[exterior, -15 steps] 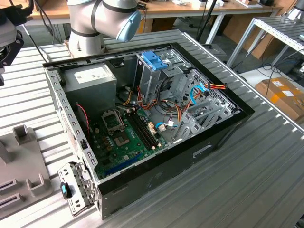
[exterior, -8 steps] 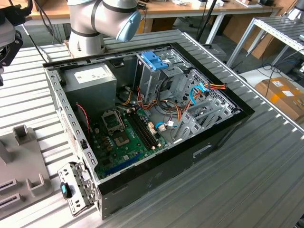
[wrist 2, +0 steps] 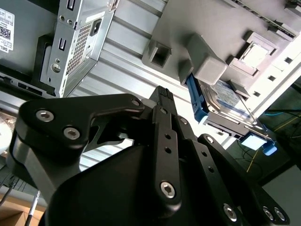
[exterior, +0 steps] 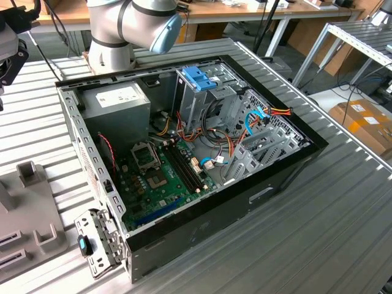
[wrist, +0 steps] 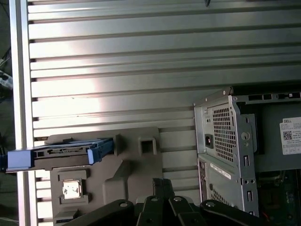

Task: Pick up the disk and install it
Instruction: 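Reach for the disk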

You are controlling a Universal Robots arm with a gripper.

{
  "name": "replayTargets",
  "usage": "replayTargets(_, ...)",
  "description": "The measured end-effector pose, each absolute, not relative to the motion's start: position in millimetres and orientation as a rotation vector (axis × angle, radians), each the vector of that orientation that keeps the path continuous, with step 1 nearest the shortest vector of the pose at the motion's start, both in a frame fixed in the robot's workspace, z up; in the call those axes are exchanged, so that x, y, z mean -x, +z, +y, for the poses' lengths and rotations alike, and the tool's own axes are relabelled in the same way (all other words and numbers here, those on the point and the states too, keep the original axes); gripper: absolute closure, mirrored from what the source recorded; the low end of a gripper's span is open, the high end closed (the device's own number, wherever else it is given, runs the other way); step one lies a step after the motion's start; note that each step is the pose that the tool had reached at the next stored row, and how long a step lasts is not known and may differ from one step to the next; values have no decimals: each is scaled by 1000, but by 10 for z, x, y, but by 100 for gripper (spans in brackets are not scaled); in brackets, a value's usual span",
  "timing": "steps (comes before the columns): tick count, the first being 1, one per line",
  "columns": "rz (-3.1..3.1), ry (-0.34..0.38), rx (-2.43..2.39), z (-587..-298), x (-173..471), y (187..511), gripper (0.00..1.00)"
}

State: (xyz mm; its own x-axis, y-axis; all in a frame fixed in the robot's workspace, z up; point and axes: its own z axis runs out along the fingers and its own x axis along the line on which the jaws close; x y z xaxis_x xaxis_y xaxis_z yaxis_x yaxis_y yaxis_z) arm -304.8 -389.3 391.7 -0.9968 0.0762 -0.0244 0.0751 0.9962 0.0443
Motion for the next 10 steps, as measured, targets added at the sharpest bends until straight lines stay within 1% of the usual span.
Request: replayTargets(10,3113,68,-118,-3893,3081,3916,89)
